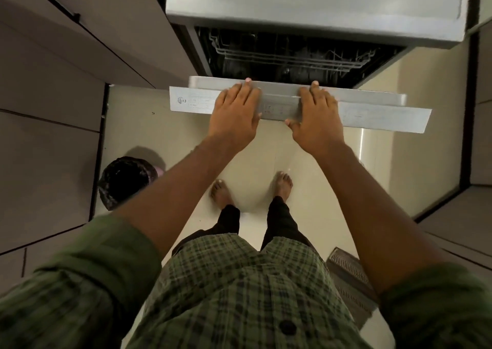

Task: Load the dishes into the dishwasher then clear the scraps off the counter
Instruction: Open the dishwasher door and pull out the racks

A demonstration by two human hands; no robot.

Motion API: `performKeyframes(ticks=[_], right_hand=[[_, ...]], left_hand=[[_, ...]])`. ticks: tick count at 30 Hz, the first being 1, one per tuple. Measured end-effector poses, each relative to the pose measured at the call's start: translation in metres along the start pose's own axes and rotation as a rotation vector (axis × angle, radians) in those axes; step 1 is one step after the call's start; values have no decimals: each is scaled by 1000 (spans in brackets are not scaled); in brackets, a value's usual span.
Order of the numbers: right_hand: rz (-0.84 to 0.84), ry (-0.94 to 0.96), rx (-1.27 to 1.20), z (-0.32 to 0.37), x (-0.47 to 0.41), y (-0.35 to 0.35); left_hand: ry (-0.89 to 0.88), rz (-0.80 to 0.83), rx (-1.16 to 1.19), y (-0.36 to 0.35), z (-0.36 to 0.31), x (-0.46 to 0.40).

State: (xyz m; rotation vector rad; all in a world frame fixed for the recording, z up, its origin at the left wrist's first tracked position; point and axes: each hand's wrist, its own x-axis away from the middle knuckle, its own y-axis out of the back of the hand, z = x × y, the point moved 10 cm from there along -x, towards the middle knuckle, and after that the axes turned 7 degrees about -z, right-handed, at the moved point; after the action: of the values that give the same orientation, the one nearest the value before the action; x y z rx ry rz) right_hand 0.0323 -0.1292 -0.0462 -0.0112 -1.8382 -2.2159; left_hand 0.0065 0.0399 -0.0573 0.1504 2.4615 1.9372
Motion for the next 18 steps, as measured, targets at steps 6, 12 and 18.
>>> performKeyframes(ticks=[6,12,18], right_hand=[[62,-73,76,5,36,-19],[202,-47,203,13,80,-57],[365,102,108,10,127,-110]], left_hand=[[-12,113,-45,-24,-1,36],[13,260,-130,-56,-7,102],[157,360,-94,-97,-18,172]])
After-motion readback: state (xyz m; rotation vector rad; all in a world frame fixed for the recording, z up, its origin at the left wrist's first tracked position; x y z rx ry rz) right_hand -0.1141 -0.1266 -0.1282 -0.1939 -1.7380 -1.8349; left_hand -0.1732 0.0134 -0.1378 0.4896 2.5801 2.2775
